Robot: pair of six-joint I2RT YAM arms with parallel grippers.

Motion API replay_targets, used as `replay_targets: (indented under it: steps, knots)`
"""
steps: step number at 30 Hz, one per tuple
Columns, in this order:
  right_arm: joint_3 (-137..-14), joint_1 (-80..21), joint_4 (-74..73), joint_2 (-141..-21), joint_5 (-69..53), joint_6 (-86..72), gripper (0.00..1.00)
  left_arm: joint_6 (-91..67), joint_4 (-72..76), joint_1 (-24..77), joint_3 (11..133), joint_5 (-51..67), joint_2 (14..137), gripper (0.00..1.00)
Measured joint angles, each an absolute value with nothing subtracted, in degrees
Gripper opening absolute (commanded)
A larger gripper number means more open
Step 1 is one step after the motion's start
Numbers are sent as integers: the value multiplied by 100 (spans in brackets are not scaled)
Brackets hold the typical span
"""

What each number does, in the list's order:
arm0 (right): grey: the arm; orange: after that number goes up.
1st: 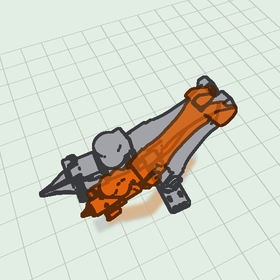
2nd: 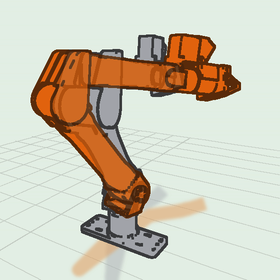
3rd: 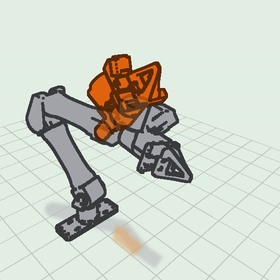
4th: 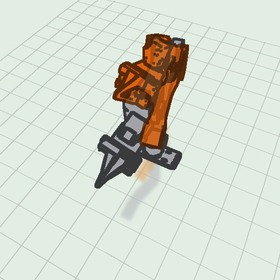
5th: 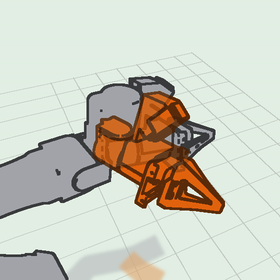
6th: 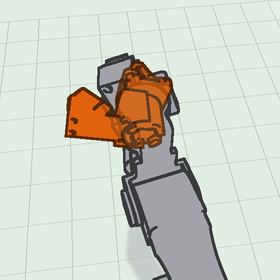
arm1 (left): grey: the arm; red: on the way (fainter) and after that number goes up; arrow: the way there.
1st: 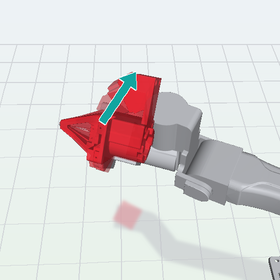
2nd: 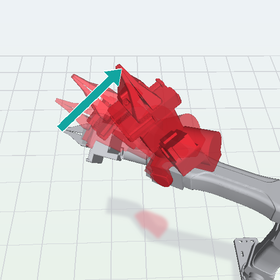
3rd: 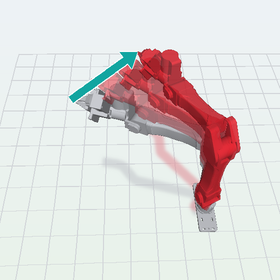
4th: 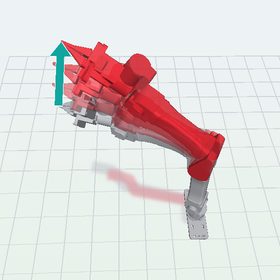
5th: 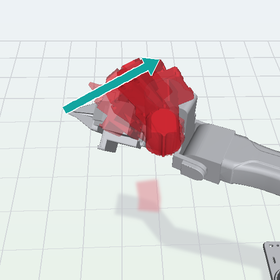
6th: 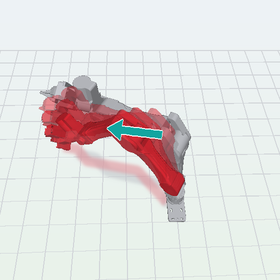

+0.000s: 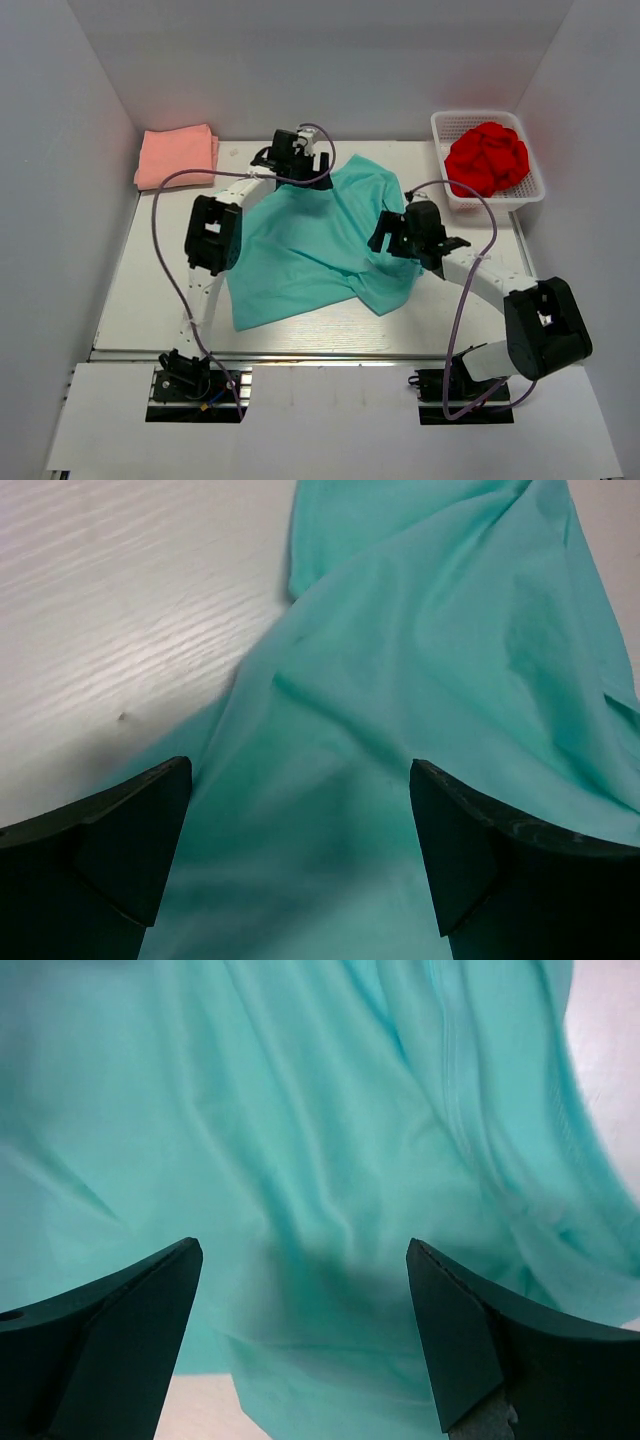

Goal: Fold and stack the t-shirts
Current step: Flatten out the tshirt

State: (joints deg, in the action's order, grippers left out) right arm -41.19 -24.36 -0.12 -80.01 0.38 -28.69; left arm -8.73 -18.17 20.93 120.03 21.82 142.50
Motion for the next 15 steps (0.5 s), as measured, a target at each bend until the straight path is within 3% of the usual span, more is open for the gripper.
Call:
replay_targets:
  steps: [12,15]
  knots:
    - [-4501,-2434,-102,-8580,-10,-2510,89,-2377,-2386,1831,5778,-552,7542,100]
    - [-4499,-2434,-152,-8659,-156,-2504,88,-3017,-2803,1848,4810,-989,6792,87]
